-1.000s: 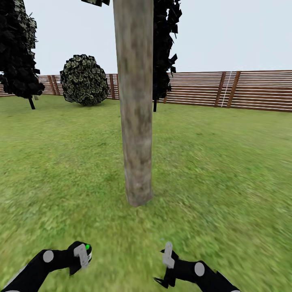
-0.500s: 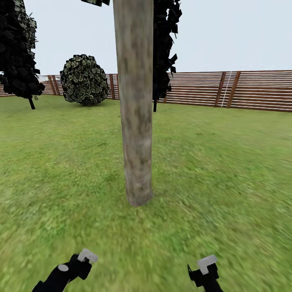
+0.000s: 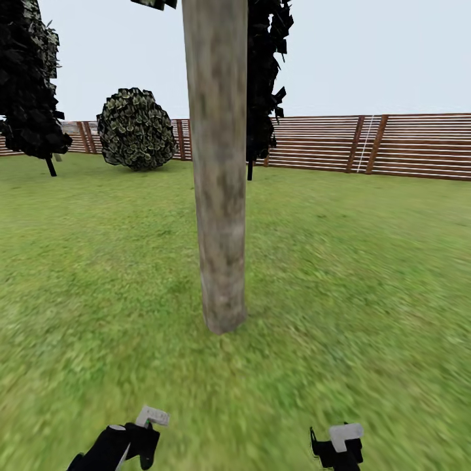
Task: In the garden, pick up the pesticide atomizer on the floor and spray pesticide onto both trees until each tree trunk is fully covered.
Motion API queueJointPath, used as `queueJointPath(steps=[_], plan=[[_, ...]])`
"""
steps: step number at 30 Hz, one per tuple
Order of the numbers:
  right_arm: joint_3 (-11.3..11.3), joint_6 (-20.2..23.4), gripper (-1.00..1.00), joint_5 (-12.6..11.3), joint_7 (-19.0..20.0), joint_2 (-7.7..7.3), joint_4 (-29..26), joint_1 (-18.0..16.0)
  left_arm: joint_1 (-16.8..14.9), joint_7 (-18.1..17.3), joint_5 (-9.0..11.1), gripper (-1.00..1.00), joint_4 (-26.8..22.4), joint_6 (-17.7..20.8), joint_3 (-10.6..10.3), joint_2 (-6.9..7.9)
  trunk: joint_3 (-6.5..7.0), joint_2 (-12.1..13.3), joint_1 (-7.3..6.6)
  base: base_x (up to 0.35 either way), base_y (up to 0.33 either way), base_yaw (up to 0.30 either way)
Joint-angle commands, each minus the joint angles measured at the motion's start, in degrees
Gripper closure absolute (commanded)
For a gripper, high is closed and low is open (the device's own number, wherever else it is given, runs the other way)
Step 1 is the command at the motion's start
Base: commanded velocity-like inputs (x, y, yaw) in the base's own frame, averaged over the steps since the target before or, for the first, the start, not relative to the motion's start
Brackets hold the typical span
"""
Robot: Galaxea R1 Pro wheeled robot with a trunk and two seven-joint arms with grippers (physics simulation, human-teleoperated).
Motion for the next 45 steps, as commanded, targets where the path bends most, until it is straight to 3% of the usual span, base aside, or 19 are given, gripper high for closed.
queueJointPath(steps=[1,3,6,10,12,16,22,30,31,45], plan=[[0.03,0.01,-1.0,-1.73,-0.39,0.0,-0.01,0.01,-0.11,0.05,0.03,1.0,-0.01,0.19,-0.02,-0.06,0.0,0.0,0.0,0.229,0.0,0.0],[0.07,0.02,-1.0,-5.25,-0.78,-0.01,-0.08,0.03,-0.32,0.16,0.07,1.0,-0.06,0.45,-0.04,-0.09,0.0,0.0,0.0,0.279,-0.032,0.0],[0.09,0.02,-1.0,-6.88,-0.74,-0.01,-0.18,0.04,-0.41,0.21,0.09,1.0,-0.08,0.58,0.0,-0.13,0.0,0.0,0.0,0.277,-0.123,0.0],[0.28,0.02,-1.0,-7.1,0.01,-0.01,-0.2,0.04,-0.43,0.29,0.02,1.0,-0.08,0.61,-0.09,-0.15,0.0,0.0,0.0,0.243,-0.186,0.0],[0.05,0.09,-1.0,-7.37,3.0,-0.15,-0.24,0.05,-0.43,0.3,-0.04,1.0,-0.08,0.61,-0.15,-0.15,0.0,0.0,0.0,0.237,-0.196,0.0],[0.09,0.11,-1.0,-8.06,5.22,-1.21,-0.39,0.05,-0.46,0.3,0.03,1.0,-0.08,0.61,-0.14,-0.26,0.0,0.0,0.0,0.236,-0.197,0.0],[0.24,0.09,-1.0,-8.07,5.39,-0.83,-0.37,0.01,-0.43,0.3,-0.22,1.0,-0.11,0.61,-0.22,-0.19,0.0,0.0,0.0,0.209,-0.212,-0.035],[0.18,0.11,-1.0,-8.0,5.37,-0.77,-0.2,0.02,-0.31,0.27,-0.07,1.0,-3.29,0.7,-0.23,-0.11,0.0,0.0,0.0,0.009,-0.097,-0.293],[0.31,0.11,-1.0,-7.73,5.47,-0.9,-0.03,0.03,-6.62,0.17,0.08,1.0,-3.51,11.98,-0.48,-3.35,0.0,0.0,0.0,0.0,0.0,0.0],[0.36,0.11,-1.0,-7.73,5.53,-0.89,-0.03,0.04,-7.45,0.2,0.17,1.0,-6.94,12.06,-0.68,-4.03,0.0,0.0,0.0,-0.1,-0.042,0.0]])
